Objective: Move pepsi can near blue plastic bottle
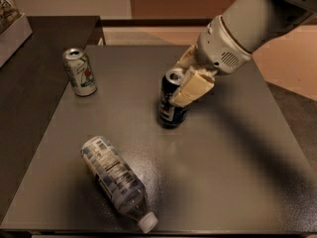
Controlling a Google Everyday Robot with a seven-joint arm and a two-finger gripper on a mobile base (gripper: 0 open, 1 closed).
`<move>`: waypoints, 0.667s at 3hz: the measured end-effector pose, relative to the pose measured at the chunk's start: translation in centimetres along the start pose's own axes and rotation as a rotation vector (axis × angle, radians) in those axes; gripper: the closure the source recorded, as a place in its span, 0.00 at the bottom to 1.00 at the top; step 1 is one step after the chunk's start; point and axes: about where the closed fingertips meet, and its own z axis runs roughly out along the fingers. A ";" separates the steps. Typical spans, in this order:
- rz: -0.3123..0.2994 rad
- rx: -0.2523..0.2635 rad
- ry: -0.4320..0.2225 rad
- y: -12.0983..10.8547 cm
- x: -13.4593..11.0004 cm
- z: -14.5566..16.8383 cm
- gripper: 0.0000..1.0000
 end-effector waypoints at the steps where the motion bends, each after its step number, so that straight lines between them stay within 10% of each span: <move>1: -0.038 -0.053 0.015 2.2 0.0 0.6 1.00; 2: -0.091 -0.086 0.014 3.9 -0.7 0.5 1.00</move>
Offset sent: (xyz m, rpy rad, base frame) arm -0.0576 0.0161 -0.0006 -0.0304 0.0146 0.1924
